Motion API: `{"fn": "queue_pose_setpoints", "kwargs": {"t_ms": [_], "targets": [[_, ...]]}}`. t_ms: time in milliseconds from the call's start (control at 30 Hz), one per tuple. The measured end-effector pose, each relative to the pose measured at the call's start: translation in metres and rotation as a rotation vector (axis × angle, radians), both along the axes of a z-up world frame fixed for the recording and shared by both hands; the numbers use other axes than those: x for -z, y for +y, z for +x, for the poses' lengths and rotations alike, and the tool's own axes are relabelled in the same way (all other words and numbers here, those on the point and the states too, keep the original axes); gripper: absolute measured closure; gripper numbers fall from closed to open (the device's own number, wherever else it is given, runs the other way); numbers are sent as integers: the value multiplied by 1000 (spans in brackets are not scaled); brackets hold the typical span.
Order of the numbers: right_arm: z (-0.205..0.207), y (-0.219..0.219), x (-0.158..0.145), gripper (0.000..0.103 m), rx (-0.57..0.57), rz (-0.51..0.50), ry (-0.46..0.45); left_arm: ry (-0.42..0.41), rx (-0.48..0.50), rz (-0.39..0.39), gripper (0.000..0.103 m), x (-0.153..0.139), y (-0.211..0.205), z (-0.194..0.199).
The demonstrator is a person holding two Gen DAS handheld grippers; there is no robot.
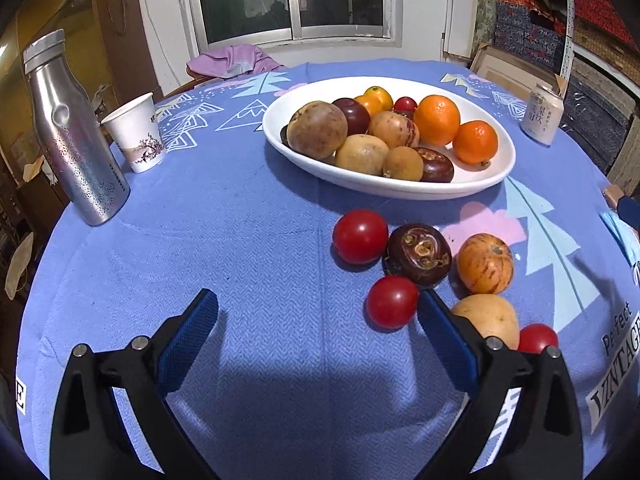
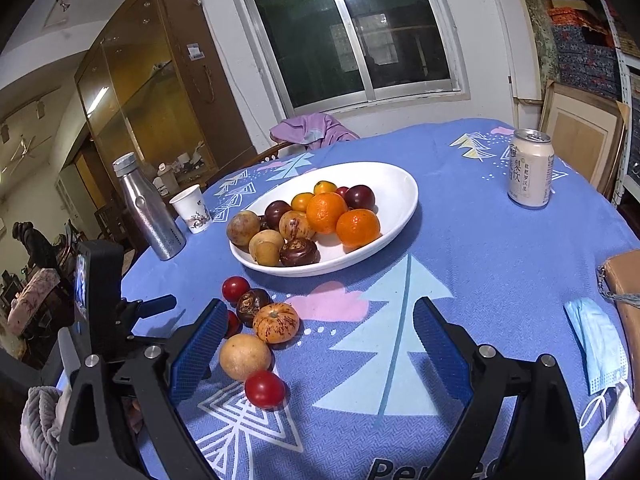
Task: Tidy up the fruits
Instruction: 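Move both open tools back to the remaining fruit pile, then grasp a red plum with the left tool while the right tool grasps another red plum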
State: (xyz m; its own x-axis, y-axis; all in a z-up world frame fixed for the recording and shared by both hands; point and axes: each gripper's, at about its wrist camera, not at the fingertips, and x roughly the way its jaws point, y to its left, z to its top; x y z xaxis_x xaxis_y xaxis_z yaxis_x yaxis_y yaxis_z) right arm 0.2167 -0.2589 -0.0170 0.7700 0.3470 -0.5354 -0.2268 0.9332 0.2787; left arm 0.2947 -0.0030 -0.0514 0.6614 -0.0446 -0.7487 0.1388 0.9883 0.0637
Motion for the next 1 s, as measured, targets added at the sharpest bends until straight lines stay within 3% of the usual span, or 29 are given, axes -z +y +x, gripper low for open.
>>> {"fn": "queue_pose_setpoints", "kwargs": {"t_ms": [167, 300, 367, 533, 600, 633, 667, 800, 1000], "targets": [[0, 0, 1, 8, -5, 5, 7, -51, -82, 36, 5, -9, 25, -12], [0, 1, 1, 8, -14, 2, 12, -48, -107, -37, 5, -13, 40, -15], [0, 1, 1, 8, -15, 2, 13, -57, -70, -36, 5, -12, 33, -18], [-1, 1, 1, 8, -22, 9, 9, -44, 31, 50, 5, -5, 6, -18], [-2, 3, 1, 8, -27, 2, 6, -11, 37, 34, 13, -1, 7, -13], [-2, 4, 1, 8, -29, -3, 4, 7, 44, 17, 38, 1, 7, -9], [-2, 5, 1, 8, -31, -10, 2, 32, 54, -8, 54, 4, 8, -5], [-1, 9, 2, 8, -39, -24, 6, 40, 87, -61, 54, 5, 7, 0], [1, 16, 7, 8, -64, -54, 27, 44, 130, -69, 57, 5, -4, 6]]}}
